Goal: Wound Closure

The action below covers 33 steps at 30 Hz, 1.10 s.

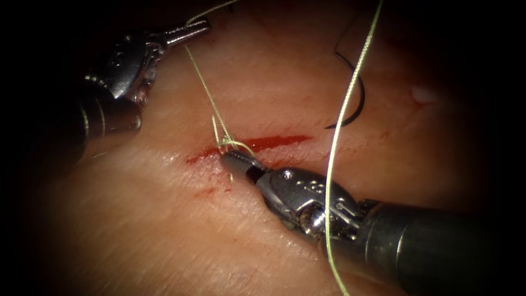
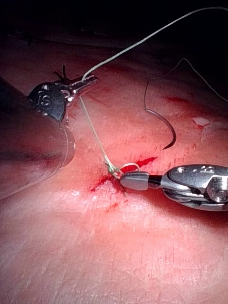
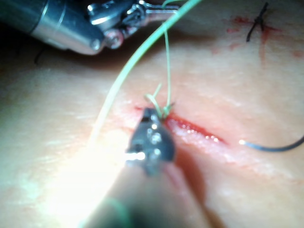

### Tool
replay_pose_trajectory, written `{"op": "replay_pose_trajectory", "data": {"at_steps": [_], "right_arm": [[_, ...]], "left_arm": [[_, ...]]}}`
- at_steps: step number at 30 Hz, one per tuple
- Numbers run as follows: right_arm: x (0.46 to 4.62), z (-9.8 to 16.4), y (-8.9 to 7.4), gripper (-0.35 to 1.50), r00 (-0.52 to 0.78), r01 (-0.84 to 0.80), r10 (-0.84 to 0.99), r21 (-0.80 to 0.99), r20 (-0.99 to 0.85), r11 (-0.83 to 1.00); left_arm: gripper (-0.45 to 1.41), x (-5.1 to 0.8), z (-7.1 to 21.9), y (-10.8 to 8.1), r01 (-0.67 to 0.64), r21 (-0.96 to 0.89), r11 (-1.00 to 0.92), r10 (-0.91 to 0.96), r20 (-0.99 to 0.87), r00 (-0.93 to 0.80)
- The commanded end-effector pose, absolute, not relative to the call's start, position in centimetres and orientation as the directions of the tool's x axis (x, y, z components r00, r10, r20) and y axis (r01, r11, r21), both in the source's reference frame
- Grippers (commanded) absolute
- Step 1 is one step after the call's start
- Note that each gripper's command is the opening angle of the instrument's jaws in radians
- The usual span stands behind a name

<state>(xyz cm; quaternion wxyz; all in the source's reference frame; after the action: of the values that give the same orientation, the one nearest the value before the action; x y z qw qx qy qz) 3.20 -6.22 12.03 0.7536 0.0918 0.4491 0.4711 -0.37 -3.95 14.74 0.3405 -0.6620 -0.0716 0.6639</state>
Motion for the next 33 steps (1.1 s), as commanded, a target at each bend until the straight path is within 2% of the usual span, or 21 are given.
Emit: {"op": "replay_pose_trajectory", "data": {"at_steps": [1, 21, 33], "right_arm": [[3.28, 12.0, -6.3, -0.35, 0.159, -0.61, 0.792, 0.572, -0.59, 0.548], [3.29, 11.8, -6.9, -0.35, 0.283, -0.421, 0.74, 0.614, -0.611, 0.668], [3.27, 11.9, -6.8, -0.35, 0.308, -0.401, 0.719, 0.601, -0.623, 0.692]], "left_arm": [[-0.45, -0.43, 14.9, -3.8, -0.355, -0.538, -0.764, 0.544, -0.834, 0.095], [-0.45, -0.79, 15.0, -2.7, -0.379, -0.503, -0.777, 0.529, -0.848, 0.042], [-0.45, -0.96, 15.2, -2.1, -0.438, -0.411, -0.8, 0.475, -0.879, -0.042]]}}
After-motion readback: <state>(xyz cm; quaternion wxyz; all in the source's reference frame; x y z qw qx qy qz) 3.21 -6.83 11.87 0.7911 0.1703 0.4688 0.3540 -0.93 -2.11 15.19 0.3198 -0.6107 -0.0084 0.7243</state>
